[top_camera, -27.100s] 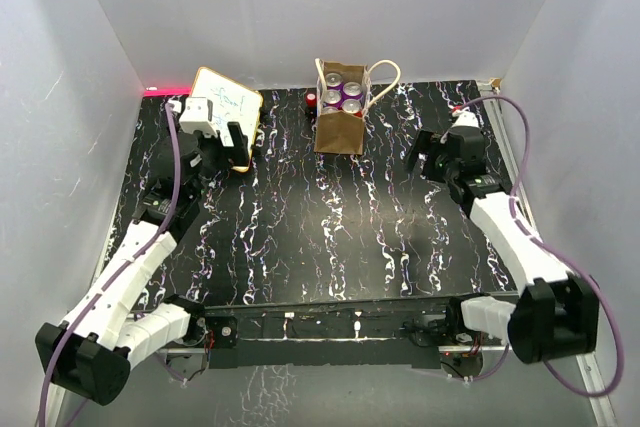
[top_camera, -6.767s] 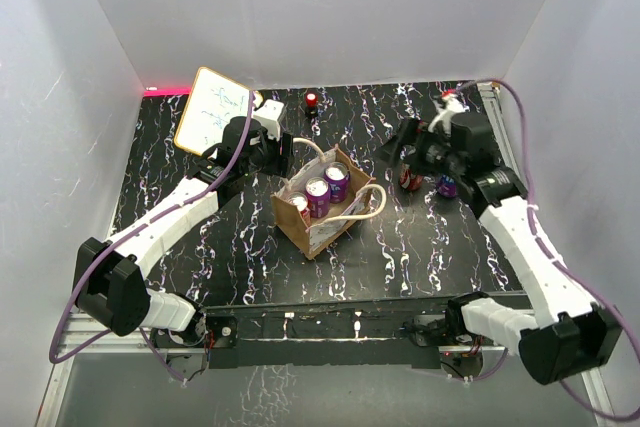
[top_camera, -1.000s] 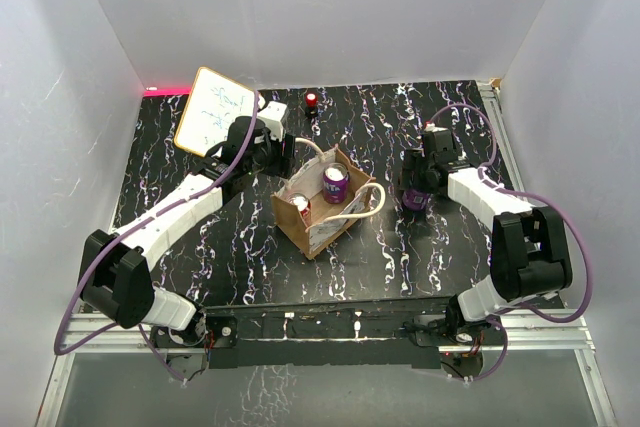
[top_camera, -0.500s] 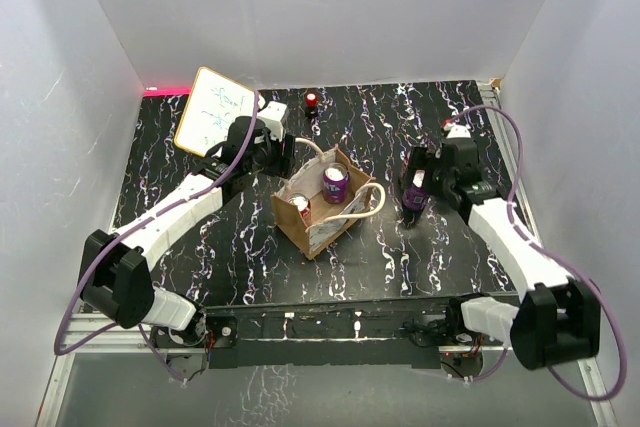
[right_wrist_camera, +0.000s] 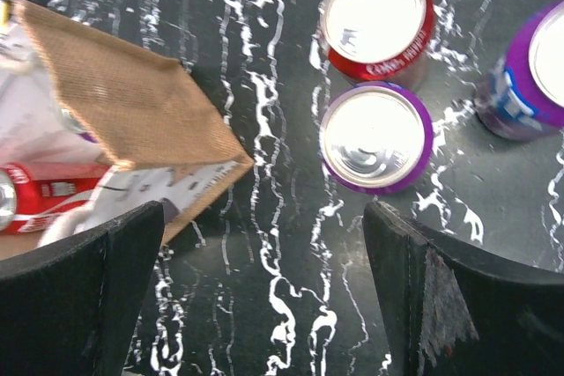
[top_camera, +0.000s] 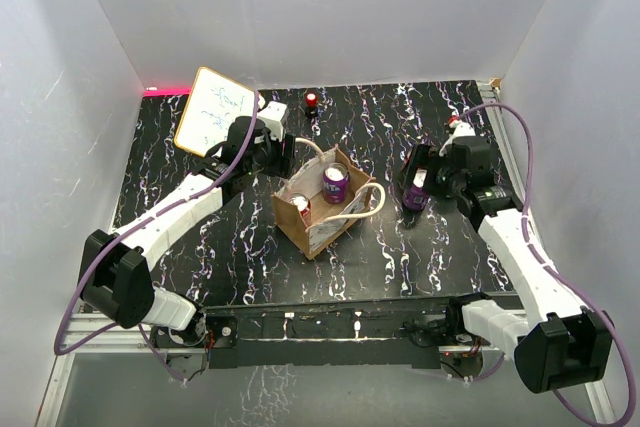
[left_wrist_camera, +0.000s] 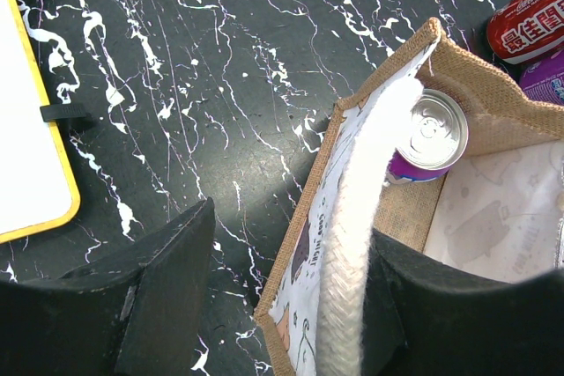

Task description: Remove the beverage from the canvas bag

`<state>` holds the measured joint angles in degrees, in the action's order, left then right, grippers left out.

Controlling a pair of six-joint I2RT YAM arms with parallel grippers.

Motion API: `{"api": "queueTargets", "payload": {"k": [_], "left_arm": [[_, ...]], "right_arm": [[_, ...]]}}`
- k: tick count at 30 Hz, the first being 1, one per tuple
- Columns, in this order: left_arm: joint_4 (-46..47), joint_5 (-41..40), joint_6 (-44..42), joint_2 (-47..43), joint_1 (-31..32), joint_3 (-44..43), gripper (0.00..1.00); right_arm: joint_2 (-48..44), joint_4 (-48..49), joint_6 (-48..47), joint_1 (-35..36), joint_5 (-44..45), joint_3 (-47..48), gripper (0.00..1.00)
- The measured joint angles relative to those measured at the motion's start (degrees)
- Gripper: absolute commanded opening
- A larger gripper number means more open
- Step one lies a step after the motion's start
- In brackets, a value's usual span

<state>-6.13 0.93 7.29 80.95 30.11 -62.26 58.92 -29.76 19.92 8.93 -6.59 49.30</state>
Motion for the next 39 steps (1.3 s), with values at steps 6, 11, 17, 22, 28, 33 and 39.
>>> {"api": "queueTargets", "payload": {"k": [6,11,17,22,28,33,39], "left_arm": [[0.00,0.20,0.09,0.00,0.00,0.00,0.54],[0.00,0.37,0.17,0.00,0.00,0.00,0.54],[0.00,0.39,0.17,0.00,0.00,0.00,0.54],[0.00,0.39,0.17,0.00,0.00,0.00,0.54],[0.00,0.39,0.17,0.00,0.00,0.00,0.54],[0.00,0.39,0.17,0.00,0.00,0.00,0.54],[0.00,0.35,0.15,0.00,0.00,0.00,0.54]], "right_arm": [[2.97,-0.57,0.79,0.09,-4.81,7.78,0.99],[6.73,-1.31,1.70,2.16,-8.39,16.04,0.99],[13.73,-1.33,2.58,13.84,-7.43,24.59,0.84],[19.19,-1.49,3.37,25.24,-2.69,25.94,0.77],[25.83,-2.73,5.31,31.45,4.98,25.94,0.76],[31.52,-4.59,8.52,34.23,13.05,26.45,0.77],[38.99,-6.58,12.46,36.00,21.11,28.83,0.77]]}}
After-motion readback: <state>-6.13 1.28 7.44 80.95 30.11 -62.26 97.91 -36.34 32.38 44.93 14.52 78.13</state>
